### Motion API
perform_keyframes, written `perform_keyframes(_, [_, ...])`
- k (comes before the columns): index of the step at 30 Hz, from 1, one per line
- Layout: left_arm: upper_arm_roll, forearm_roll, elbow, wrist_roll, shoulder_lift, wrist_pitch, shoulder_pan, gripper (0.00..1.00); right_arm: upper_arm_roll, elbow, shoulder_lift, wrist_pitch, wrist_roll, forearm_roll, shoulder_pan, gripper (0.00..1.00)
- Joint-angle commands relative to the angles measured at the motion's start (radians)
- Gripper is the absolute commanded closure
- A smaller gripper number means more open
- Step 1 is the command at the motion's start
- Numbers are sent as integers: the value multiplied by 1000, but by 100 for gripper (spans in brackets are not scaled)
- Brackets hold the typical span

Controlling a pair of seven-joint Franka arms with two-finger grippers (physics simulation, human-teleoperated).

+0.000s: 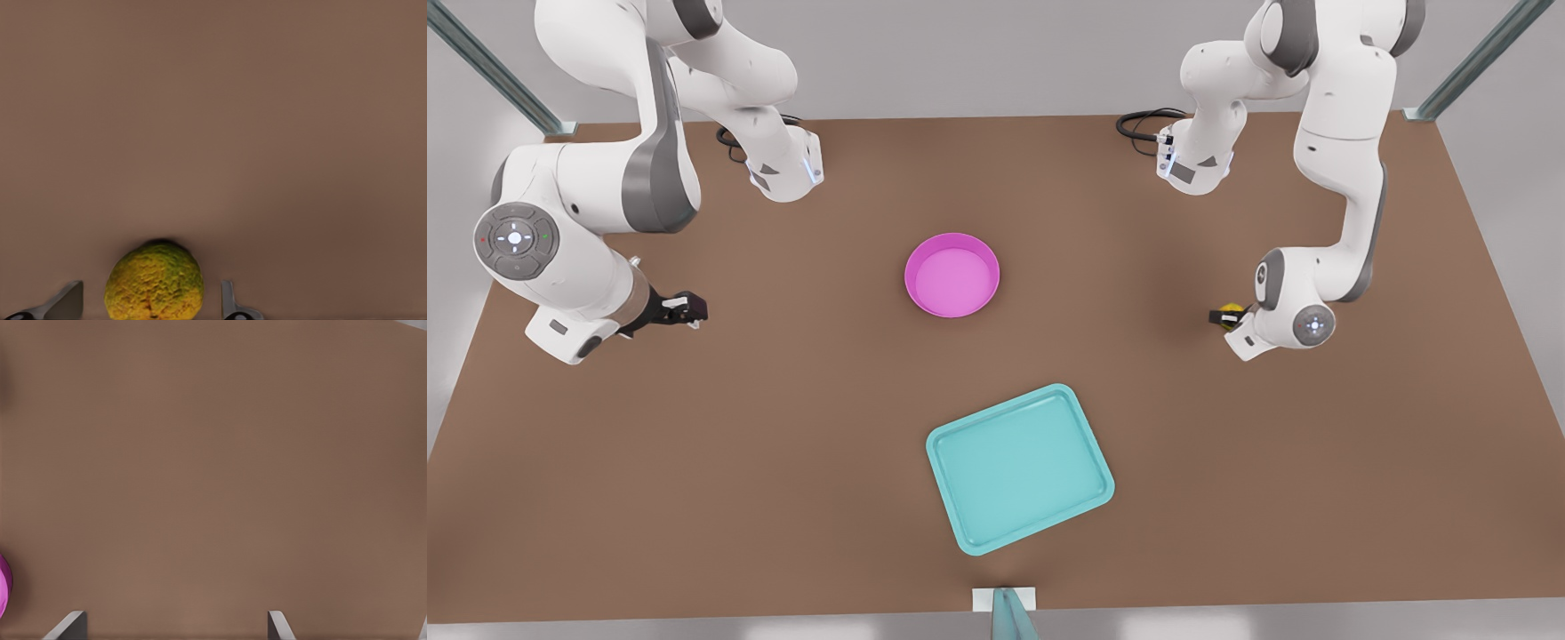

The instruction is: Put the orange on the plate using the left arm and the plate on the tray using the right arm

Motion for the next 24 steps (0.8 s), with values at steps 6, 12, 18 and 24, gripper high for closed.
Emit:
perform_keyframes(6, [0, 1, 1, 66, 45, 10, 0, 0, 0, 0, -1, 5, -3, 1, 0, 0])
perform_keyframes(12, [0, 1, 1, 66, 50, 15, 0, 38, 1, 0, -1, 5, -3, 1, 0, 0])
perform_keyframes(18, [-2, 0, 36, 11, -23, -106, -44, 33, 1, -1, -1, 5, -3, 1, 0, 0])
perform_keyframes(24, [-60, -80, 394, -272, 23, -422, -469, 33, 1, -1, -1, 3, -3, 2, 0, 0])
